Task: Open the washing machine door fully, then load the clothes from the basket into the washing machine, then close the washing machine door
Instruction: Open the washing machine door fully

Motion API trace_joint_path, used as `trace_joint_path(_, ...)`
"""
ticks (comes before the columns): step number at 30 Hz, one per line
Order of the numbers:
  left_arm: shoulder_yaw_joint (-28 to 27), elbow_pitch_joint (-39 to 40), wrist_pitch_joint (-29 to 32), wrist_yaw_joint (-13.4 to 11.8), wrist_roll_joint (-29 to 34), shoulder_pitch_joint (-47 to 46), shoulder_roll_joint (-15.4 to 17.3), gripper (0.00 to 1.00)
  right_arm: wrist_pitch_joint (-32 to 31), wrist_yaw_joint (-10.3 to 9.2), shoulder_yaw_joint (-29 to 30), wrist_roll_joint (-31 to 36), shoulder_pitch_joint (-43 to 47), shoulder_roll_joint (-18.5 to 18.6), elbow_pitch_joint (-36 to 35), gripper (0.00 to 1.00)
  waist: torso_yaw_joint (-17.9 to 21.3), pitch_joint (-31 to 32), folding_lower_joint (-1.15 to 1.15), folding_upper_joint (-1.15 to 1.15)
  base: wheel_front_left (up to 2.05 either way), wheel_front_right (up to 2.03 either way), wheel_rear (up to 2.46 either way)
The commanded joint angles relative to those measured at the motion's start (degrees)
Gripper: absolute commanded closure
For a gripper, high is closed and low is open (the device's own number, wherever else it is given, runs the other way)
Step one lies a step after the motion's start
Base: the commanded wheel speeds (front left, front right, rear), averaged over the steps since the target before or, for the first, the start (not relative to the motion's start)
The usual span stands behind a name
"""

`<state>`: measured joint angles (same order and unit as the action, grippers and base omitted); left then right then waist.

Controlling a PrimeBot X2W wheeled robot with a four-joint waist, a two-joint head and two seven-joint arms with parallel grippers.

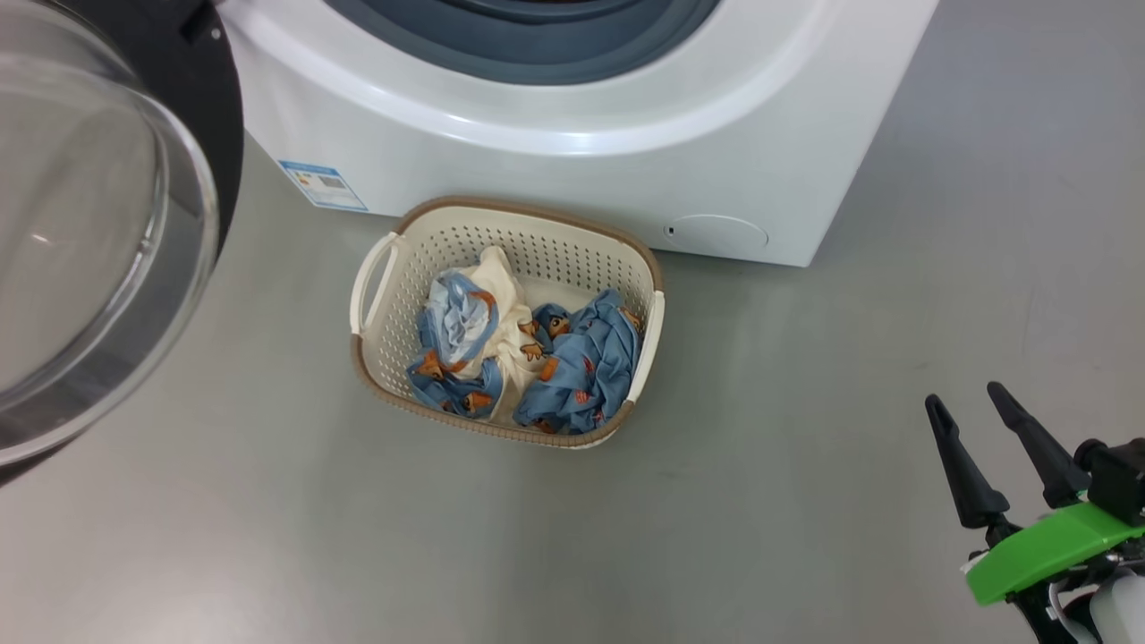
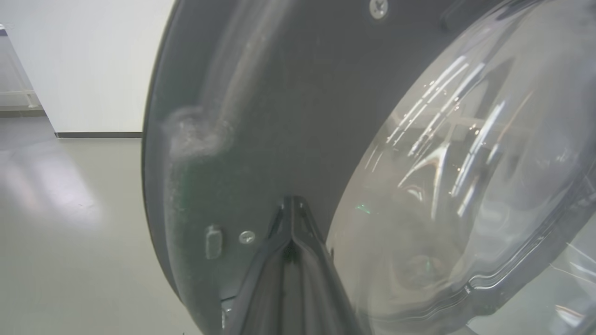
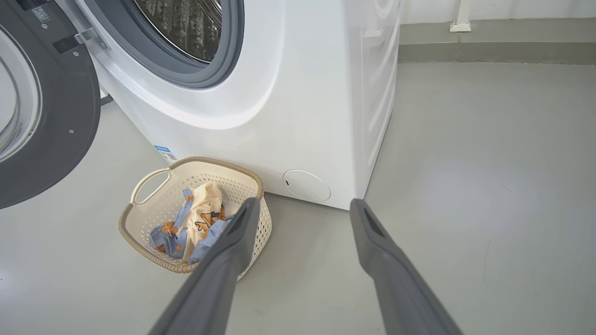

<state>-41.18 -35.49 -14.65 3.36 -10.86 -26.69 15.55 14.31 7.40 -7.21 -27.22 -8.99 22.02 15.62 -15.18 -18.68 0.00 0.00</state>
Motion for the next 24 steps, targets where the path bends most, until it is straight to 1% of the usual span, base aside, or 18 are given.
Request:
trace_joint_path(1,-1.8,0.1,-0.3,0.0,0.8,-1.4,5.2,1.0,0.7,0.09,-1.3,0.9,-0.8,1.3,-1.5,0.0,0.3,-0.7,0.0,0.0,0.0,0.0,0.0)
trace_joint_path(2,-1.8,0.1,-0.3,0.0,0.8,-1.4,5.2,1.0,0.7,0.09,-1.3,0.9,-0.8,1.3,-1.5,0.0,0.3,-0.7,0.0,0.0,0.0,0.0,0.0)
trace_joint_path(6,-2.3,-2.4,-0.3,0.4,1.8,-3.9,7.2,1.0,0.7,0.09,-1.3,0.9,-1.4,1.5,-1.8,0.0,0.4,-2.0,0.0,0.0,0.0,0.0,0.0)
trace_joint_path(18,-2.2,-8.4,-0.3,0.1,4.9,-9.9,11.9,1.0,0.7,0.09,-1.7,1.1,-3.3,2.1,-2.1,0.0,1.1,-5.0,0.0,0.0,0.0,0.0,0.0)
trace_joint_path(24,-3.1,-10.2,-0.3,0.7,4.6,-11.3,12.8,1.0,0.7,0.09,-1.9,1.2,-3.8,1.7,-1.8,0.0,1.5,-4.8,0.0,0.0,0.0,0.0,0.0)
